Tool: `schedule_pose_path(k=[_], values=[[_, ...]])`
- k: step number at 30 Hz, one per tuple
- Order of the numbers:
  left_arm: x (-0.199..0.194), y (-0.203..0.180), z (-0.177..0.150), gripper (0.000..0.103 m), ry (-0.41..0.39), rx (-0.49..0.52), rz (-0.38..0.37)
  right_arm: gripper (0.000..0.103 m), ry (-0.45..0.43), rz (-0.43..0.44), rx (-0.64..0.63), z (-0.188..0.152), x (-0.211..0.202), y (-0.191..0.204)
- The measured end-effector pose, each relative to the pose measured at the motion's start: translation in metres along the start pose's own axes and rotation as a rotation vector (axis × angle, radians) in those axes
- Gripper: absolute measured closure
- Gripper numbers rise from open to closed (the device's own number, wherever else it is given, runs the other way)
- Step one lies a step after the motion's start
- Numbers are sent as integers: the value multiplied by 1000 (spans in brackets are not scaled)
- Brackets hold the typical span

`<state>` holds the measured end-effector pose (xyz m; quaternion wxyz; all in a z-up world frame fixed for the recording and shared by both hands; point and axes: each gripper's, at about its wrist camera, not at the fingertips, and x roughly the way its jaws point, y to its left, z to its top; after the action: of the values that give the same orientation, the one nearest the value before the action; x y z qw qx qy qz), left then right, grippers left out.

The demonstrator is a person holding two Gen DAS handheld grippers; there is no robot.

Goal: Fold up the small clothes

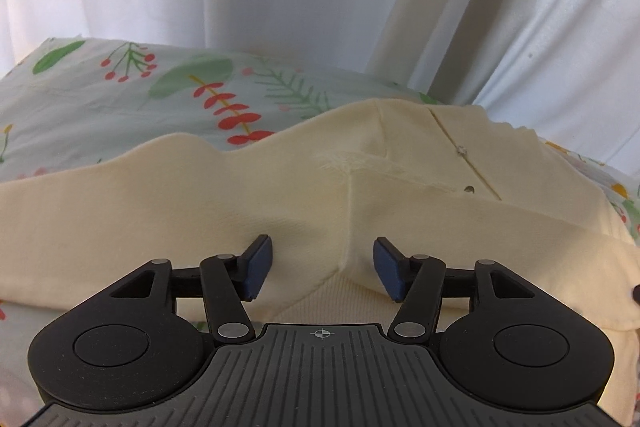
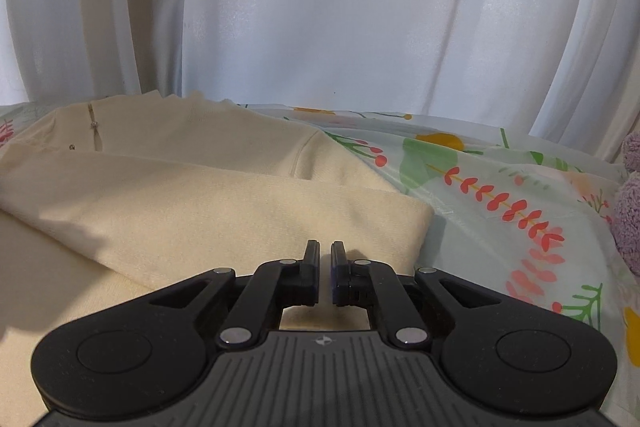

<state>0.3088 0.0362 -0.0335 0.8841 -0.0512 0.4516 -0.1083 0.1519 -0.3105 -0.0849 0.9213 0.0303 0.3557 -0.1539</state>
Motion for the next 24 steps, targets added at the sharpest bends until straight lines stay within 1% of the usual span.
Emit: schedule_pose_path(k=[1,2,3,4,5,7,8,9,10,11,12,14,15,16,18,19,21,22,24], values=[[-7,12,-2,25,-3,-63,-12,74,-9,11,16,-1,-6,0],[-15,26,-6,16,-16,-133,-20,69,-19,19,30,-4,-14,0],[-22,42,-10,14,-31,-205,-22,62,-28,28,43,-7,-22,1],[-31,61,-16,14,-46,-283,-19,57,-30,42,54,-10,-29,2],[-38,81,-21,14,-57,-360,-7,55,-26,54,67,-13,-34,2],[-50,124,-32,14,-76,-513,62,46,-12,95,106,-19,-45,1],[-55,143,-37,17,-81,-578,99,45,6,121,122,-21,-47,1],[-62,167,-43,24,-104,-651,104,45,24,144,138,-23,-49,1],[-70,188,-48,33,-116,-717,78,45,38,164,152,-25,-51,1],[-75,205,-52,34,-116,-780,81,45,48,185,165,-26,-52,2],[-83,224,-56,34,-141,-854,83,45,55,205,177,-28,-54,3],[-94,254,-65,34,-196,-950,85,45,66,217,191,-29,-56,7],[-97,263,-68,35,-208,-981,91,45,68,220,192,-29,-57,9],[-100,276,-71,39,-228,-1020,83,45,69,225,194,-29,-58,12],[-102,295,-78,40,-266,-1086,46,45,72,235,192,-29,-59,17],[-103,303,-80,42,-282,-1113,35,45,74,241,193,-29,-60,19],[-103,314,-80,46,-304,-1131,35,45,80,249,192,-27,-60,24],[-102,320,-78,49,-311,-1138,40,45,80,252,193,-26,-60,26],[-100,331,-77,51,-340,-1155,47,45,81,258,193,-25,-61,29]])
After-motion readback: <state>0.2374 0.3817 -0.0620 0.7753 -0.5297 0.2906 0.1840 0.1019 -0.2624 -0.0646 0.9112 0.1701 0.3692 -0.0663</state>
